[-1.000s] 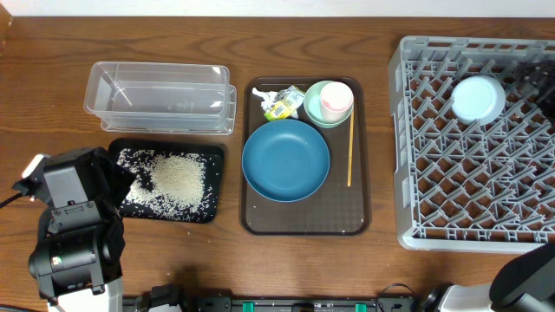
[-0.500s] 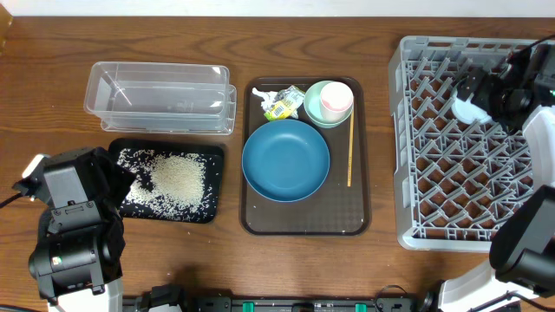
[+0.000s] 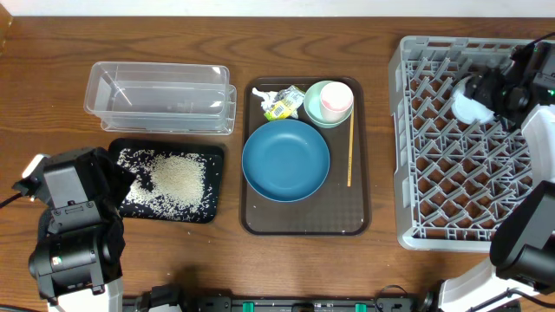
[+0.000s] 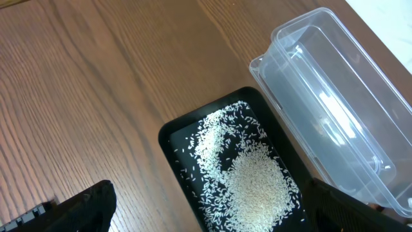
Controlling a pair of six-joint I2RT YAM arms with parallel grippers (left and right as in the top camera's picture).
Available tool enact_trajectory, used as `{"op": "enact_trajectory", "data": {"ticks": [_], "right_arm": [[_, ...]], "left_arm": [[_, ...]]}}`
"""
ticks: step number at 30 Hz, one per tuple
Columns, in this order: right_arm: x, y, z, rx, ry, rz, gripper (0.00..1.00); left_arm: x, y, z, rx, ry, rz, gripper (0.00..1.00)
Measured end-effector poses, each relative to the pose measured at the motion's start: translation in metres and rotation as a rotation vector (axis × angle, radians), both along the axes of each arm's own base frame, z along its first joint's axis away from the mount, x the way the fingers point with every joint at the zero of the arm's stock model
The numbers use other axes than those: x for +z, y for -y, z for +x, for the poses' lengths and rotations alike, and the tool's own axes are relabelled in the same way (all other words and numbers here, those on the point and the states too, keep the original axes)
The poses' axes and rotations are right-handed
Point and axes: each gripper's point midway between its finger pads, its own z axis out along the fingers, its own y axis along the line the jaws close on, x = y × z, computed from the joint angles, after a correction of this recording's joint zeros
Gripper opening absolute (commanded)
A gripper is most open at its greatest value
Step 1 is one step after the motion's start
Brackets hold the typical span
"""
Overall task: Sort waste into correct bins and load items into the dishwasher rack
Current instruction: 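Lower the light-blue bowl into the rack's back corner and release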
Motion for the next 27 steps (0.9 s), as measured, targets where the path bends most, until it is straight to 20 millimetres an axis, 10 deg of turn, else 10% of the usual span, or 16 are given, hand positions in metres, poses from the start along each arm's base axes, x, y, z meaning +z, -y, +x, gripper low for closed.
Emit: {"op": "enact_trajectory", "data": {"ticks": [27], "right_arm": [[-0.028,0.018,-0.006,-0.093,-0.085,-0.043,0.01]], "left_arm": [[0.000,0.000,0.000,0.000,0.000,0.000,0.94]]}}
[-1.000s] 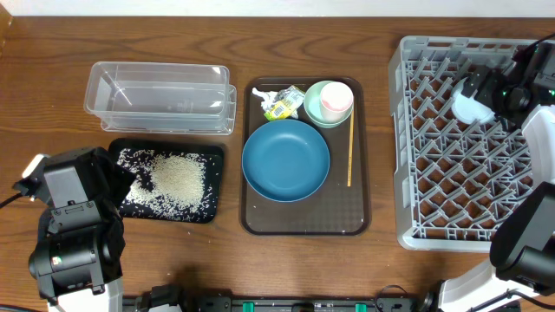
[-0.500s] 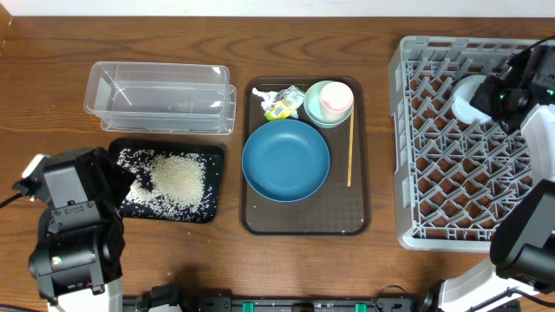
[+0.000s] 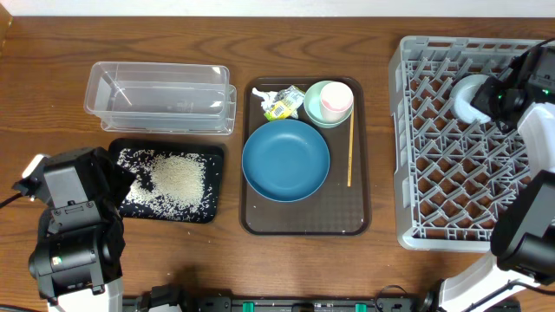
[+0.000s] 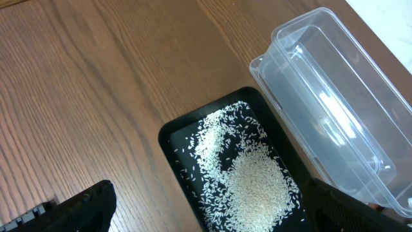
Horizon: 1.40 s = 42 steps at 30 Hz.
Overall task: Sort waste into correct bins and load items into the dishwasher rack
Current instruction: 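Lower the light-blue bowl into the rack's back corner and release, then move the right gripper back to the blue bowl on the tray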
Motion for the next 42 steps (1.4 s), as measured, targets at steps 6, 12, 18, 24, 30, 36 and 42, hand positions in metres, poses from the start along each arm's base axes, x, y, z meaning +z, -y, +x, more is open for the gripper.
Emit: {"op": "enact_trajectory", "data": {"ticks": [6,12,18,24,30,36,42], "right_arm": [[0.005,0.005,0.011,-0.002,0.047,-0.021,0.01],[0.022,0.010,0.024,0.001,0.097,-0.043,0.01],[0.040,0.014,0.037,0.006,0.160,-0.063,0.01],[0.039,0.009,0.037,0.021,0.160,-0.043,0.01],[0.049,-0.031,0.041,0.176,0.219,0.119,0.15],[0.135,-0.130,0.034,0.579,0.466,0.364,0.75],[0.173,-0.259,-0.013,0.934,0.456,0.536,0.82]], "left_arm": [[0.000,0.000,0.000,0.000,-0.002,-0.001,0.94],[-0.001,0.000,0.000,0.000,-0.003,-0.001,0.94],[-0.001,0.000,0.000,0.000,-0.004,-0.001,0.94],[-0.001,0.000,0.000,0.000,-0.004,-0.001,0.94],[-0.001,0.000,0.001,0.000,-0.003,-0.001,0.94],[-0.001,0.000,0.001,0.000,-0.003,-0.001,0.94],[-0.001,0.000,0.001,0.000,-0.003,-0.001,0.94]]}}
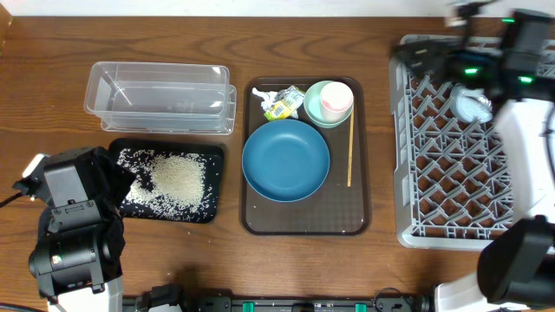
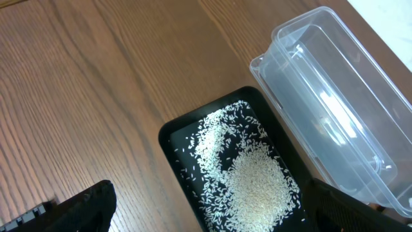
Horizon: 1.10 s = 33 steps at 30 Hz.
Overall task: Sort waste into correct bins and load items into the dishwasher rack
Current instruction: 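Move the right gripper back to the blue bowl on the tray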
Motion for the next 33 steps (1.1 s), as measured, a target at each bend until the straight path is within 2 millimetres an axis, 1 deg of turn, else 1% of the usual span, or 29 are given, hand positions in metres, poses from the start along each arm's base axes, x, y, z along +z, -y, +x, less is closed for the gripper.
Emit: {"op": "enact_trajectory", "data": {"ticks": [2,3,4,5,8,10,12,13,14,15,18,20,23,26,27,28,30,33], "right_arm": [[-0.015,-0.044,-0.020,0.087,-0.066,-0.043,0.89],[-0.026,-0.066,-0.030,0.119,-0.100,-0.082,0.96],[-0.037,-0.084,-0.041,0.142,-0.128,-0.137,0.99],[-0.049,-0.102,-0.051,0.161,-0.145,-0.206,0.99],[-0.076,-0.145,-0.083,0.213,-0.150,-0.405,0.99],[-0.087,-0.174,-0.107,0.261,-0.113,-0.517,0.99],[-0.093,-0.197,-0.127,0.305,-0.061,-0.597,0.98],[-0.095,-0.206,-0.135,0.319,-0.034,-0.632,0.86],[-0.096,-0.213,-0.143,0.337,-0.008,-0.660,0.77],[-0.098,-0.218,-0.149,0.346,0.015,-0.691,0.74],[-0.106,-0.230,-0.164,0.353,0.060,-0.774,0.75],[-0.113,-0.235,-0.167,0.354,0.073,-0.812,0.73],[-0.136,-0.240,-0.171,0.367,0.054,-0.866,0.71],[-0.165,-0.246,-0.175,0.396,0.013,-0.909,0.70],[-0.175,-0.246,-0.177,0.407,-0.003,-0.924,0.68],[-0.186,-0.247,-0.179,0.421,-0.020,-0.940,0.66],[-0.200,-0.249,-0.184,0.439,-0.045,-0.960,0.59],[-0.220,-0.251,-0.193,0.462,-0.084,-0.982,0.43]], "left_arm": [[0.000,0.000,0.000,0.000,0.000,0.000,0.94],[0.000,0.000,0.000,0.000,0.000,0.000,0.94],[0.000,0.000,0.000,0.000,0.000,0.000,0.94],[0.000,0.000,0.000,0.000,-0.001,0.000,0.94],[0.000,0.000,0.000,0.000,-0.001,0.000,0.94],[0.000,0.000,0.000,0.000,-0.001,0.000,0.94],[0.000,0.000,0.000,0.000,-0.001,0.000,0.94],[0.000,0.000,0.000,0.000,0.000,0.000,0.94],[0.000,0.000,0.000,0.000,-0.001,0.000,0.94],[0.000,0.000,0.000,0.000,-0.001,0.000,0.94],[0.000,0.000,0.000,0.000,-0.001,0.000,0.94],[0.000,0.000,0.000,0.000,-0.001,0.000,0.94],[0.000,0.000,0.000,0.000,-0.001,0.000,0.94],[0.000,0.000,0.000,0.000,0.000,0.000,0.94],[0.000,0.000,0.000,0.000,0.000,0.000,0.94],[0.000,0.000,0.000,0.000,-0.001,0.000,0.94],[0.000,0.000,0.000,0.000,0.000,0.000,0.94],[0.000,0.000,0.000,0.000,0.000,0.000,0.94]]}}
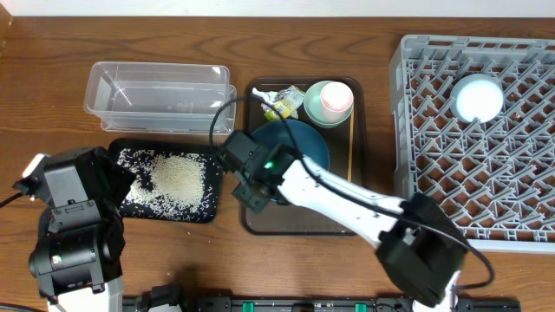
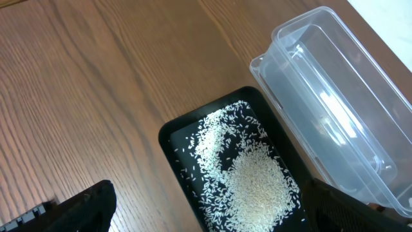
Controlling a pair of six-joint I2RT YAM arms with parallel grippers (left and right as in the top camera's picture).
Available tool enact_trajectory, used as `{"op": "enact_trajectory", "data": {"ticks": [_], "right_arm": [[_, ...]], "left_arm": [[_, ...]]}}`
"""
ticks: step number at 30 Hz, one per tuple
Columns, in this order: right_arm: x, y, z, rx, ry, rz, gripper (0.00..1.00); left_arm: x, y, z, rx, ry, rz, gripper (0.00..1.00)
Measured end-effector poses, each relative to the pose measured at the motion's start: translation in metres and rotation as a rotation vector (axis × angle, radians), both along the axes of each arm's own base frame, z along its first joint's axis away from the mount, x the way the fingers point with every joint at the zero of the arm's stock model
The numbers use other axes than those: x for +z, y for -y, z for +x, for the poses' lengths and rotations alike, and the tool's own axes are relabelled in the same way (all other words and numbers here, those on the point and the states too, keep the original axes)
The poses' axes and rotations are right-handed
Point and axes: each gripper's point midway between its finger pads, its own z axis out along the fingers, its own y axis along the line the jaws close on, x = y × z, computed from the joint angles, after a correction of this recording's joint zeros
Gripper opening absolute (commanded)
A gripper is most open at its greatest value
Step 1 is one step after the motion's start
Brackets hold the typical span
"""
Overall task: Sort waste into correct bins and load items into the dishwasher rack
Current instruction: 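Move the right gripper back to the blue bowl on the tray, then grip the blue bowl rim with the right gripper and lift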
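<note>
My right gripper (image 1: 249, 176) hangs over the left edge of the blue plate (image 1: 303, 143) on the brown tray (image 1: 357, 217), and the overhead view does not show how its jaws stand. A white bowl (image 1: 479, 97) sits upside down in the grey dishwasher rack (image 1: 486, 173). Behind the plate a green bowl (image 1: 323, 113) holds a pink cup (image 1: 336, 98). Beside them are a crumpled yellow wrapper (image 1: 279, 104) and a chopstick (image 1: 350, 156). My left gripper (image 2: 212, 219) is open above the black tray of rice (image 2: 238, 174), holding nothing.
A clear plastic bin (image 1: 160, 95), also seen as the clear bin (image 2: 335, 109) in the left wrist view, stands behind the black rice tray (image 1: 169, 182). My right arm (image 1: 364, 212) stretches across the brown tray from the front right. The left arm (image 1: 74, 234) sits at the front left.
My right gripper was over the back of the rack and is now at the left edge of the blue plate. The white bowl stays in the rack. The left arm has not moved.
My right gripper first held the white bowl over the rack's back right. Then the bowl was lower among the rack's pegs, still at the gripper. After that the gripper stood apart from it, and now it is over the brown tray.
</note>
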Motion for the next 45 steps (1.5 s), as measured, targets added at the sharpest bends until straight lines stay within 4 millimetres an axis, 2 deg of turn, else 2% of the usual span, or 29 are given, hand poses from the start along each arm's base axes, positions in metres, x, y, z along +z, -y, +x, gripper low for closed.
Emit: {"op": "enact_trajectory", "data": {"ticks": [5,15,17,22,27,29,31,35,39,43,45], "right_arm": [[-0.018,0.000,-0.006,-0.006,-0.032,-0.031,0.34],[-0.020,0.000,-0.007,-0.015,-0.036,-0.034,0.34],[-0.024,0.001,-0.007,-0.015,-0.041,-0.041,0.31],[-0.034,0.002,-0.008,-0.019,-0.056,-0.061,0.30],[-0.034,0.003,-0.008,-0.023,-0.055,-0.063,0.06],[-0.034,0.003,-0.006,-0.023,-0.047,-0.065,0.01],[-0.032,0.004,-0.004,-0.028,-0.036,-0.074,0.01],[-0.020,0.007,-0.003,-0.035,-0.036,-0.103,0.01],[0.002,0.006,-0.001,-0.045,-0.049,-0.110,0.01],[0.039,0.006,0.007,-0.073,-0.044,-0.056,0.01],[0.071,0.011,0.019,-0.109,-0.013,0.011,0.01]], "left_arm": [[0.000,0.000,0.000,0.000,-0.001,0.000,0.94],[0.000,0.000,0.000,0.000,-0.001,0.000,0.94],[0.000,0.000,0.000,0.000,-0.001,0.000,0.94],[0.000,0.000,0.000,0.000,0.000,0.000,0.94],[0.000,0.000,0.000,0.000,-0.001,0.000,0.94],[0.000,0.000,0.000,0.000,0.000,0.000,0.94],[0.000,0.000,0.000,0.000,0.000,0.000,0.94],[0.000,0.000,0.000,0.000,-0.001,0.000,0.94],[0.000,0.000,0.000,0.000,-0.001,0.000,0.94],[0.000,0.000,0.000,0.000,-0.001,0.000,0.94],[0.000,0.000,0.000,0.000,-0.001,0.000,0.94]]}}
